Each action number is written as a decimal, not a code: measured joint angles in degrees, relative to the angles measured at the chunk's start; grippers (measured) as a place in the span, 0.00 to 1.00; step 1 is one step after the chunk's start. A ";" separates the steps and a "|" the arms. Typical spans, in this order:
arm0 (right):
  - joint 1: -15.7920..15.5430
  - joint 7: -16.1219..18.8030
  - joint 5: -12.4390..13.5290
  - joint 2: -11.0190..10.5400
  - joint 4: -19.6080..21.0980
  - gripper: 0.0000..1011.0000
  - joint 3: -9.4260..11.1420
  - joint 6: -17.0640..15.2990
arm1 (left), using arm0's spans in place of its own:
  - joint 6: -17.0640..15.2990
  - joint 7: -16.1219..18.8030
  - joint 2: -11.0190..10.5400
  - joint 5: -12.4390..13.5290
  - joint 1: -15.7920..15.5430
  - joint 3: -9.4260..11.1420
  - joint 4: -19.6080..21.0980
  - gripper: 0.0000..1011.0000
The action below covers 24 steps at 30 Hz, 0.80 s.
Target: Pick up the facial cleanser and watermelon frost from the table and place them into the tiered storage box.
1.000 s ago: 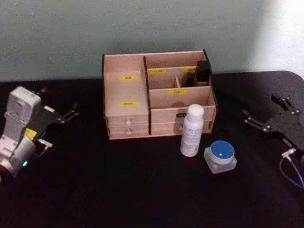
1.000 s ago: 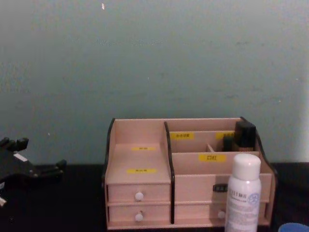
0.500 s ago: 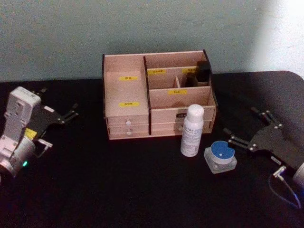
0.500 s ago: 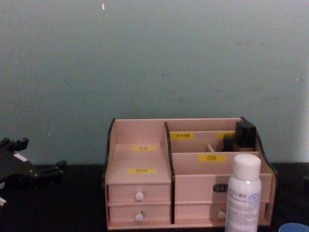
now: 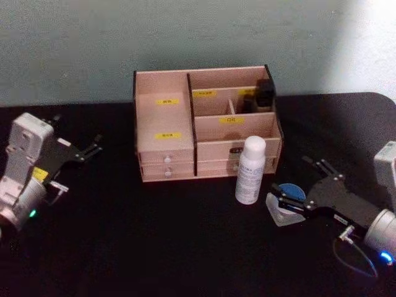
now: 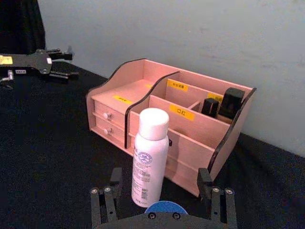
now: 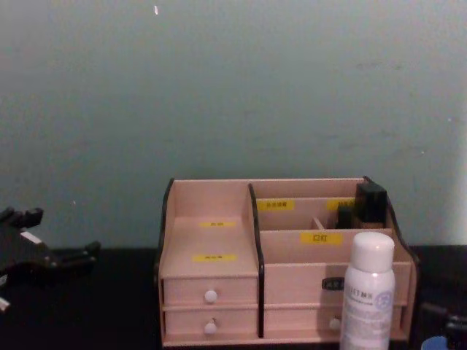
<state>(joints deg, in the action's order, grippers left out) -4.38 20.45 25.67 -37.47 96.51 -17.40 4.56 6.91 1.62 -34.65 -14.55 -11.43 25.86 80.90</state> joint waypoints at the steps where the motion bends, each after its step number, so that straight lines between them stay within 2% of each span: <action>1: 0.00 0.00 0.00 0.00 0.00 0.99 0.00 0.00 | 0.00 0.00 0.00 0.00 0.00 0.00 0.00 0.99; 11: 2.96 2.45 -1.55 2.81 -3.59 0.99 -1.19 -1.26 | 0.00 0.00 0.00 0.00 0.00 0.00 0.00 0.99; 24: 6.55 5.65 -2.19 6.14 -7.67 0.99 -1.78 -3.18 | 0.00 0.00 0.00 0.00 0.00 0.00 0.00 0.99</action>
<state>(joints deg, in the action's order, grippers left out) 2.17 26.10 23.48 -31.33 88.84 -19.17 1.39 6.91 1.62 -34.65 -14.55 -11.43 25.86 80.90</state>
